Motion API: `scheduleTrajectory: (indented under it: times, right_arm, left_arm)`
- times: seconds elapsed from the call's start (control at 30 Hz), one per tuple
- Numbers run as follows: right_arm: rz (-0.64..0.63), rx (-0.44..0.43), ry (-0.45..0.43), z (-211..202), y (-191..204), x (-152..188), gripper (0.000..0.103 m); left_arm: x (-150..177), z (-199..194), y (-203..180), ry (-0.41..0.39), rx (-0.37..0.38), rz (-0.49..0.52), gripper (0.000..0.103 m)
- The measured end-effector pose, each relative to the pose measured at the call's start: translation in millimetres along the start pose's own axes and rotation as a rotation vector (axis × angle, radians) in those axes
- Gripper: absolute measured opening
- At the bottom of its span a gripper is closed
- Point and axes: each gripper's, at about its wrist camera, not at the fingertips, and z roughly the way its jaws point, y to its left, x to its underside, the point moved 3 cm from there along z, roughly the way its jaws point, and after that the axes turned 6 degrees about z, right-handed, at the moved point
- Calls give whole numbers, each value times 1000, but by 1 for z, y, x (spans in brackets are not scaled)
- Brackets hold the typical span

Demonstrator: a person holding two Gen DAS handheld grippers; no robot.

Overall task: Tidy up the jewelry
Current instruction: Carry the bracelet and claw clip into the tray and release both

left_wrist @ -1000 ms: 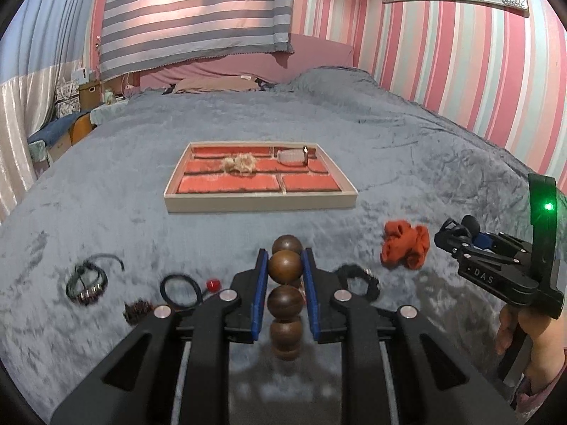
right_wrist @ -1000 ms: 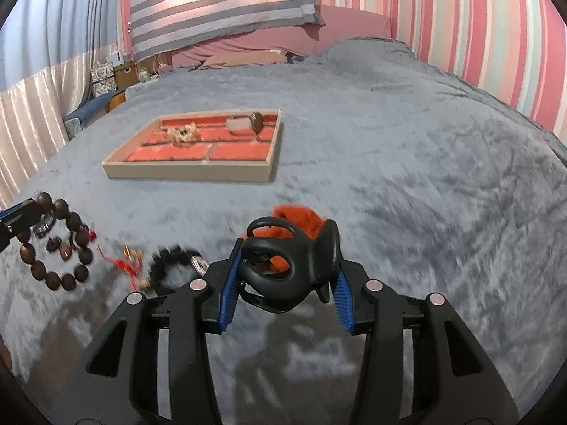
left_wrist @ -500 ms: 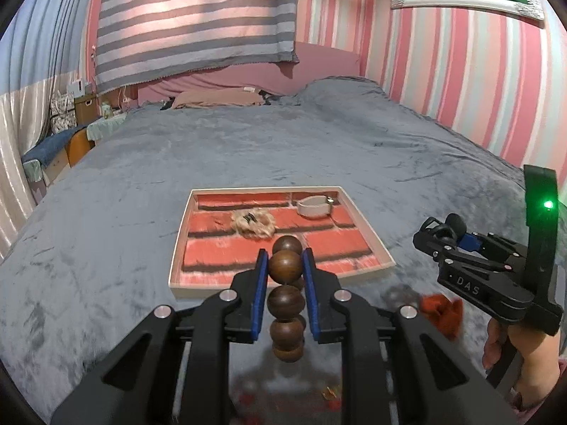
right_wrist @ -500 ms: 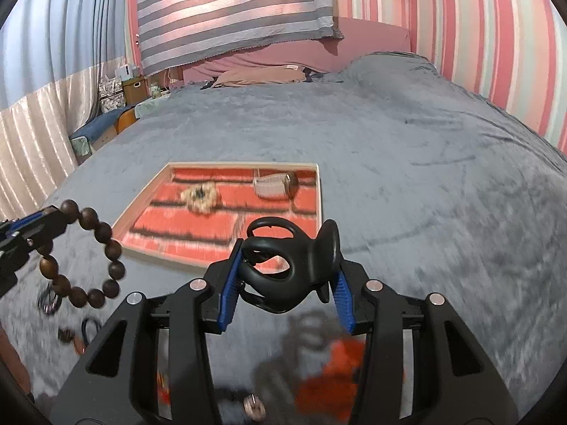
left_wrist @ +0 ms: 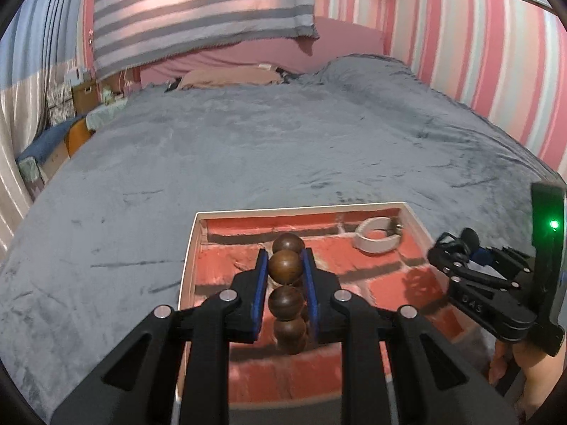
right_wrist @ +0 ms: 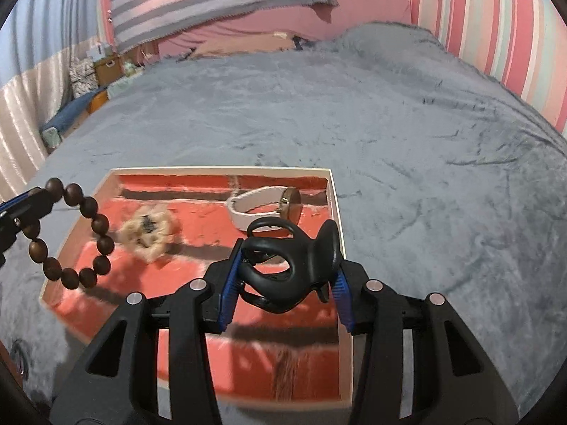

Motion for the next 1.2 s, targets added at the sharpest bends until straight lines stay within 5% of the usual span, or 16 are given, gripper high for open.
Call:
scheduleTrajectory:
  times: [0.4, 0.97, 1.07, 1.2]
  right_arm:
    - [12, 67, 116, 62, -8, 0, 45]
    - [-4, 70, 197, 93, -4, -7, 47]
    - [-24, 57, 213, 94, 0, -8, 56]
    - [-39, 22, 203, 84, 4, -9, 72]
  left_arm:
    - [7, 96, 55, 185, -70, -52, 20]
    - [23, 132, 63, 330, -107, -60, 22]
    - [22, 130, 61, 342, -117, -40, 26]
    - [17, 111, 56, 315, -97, -36, 55]
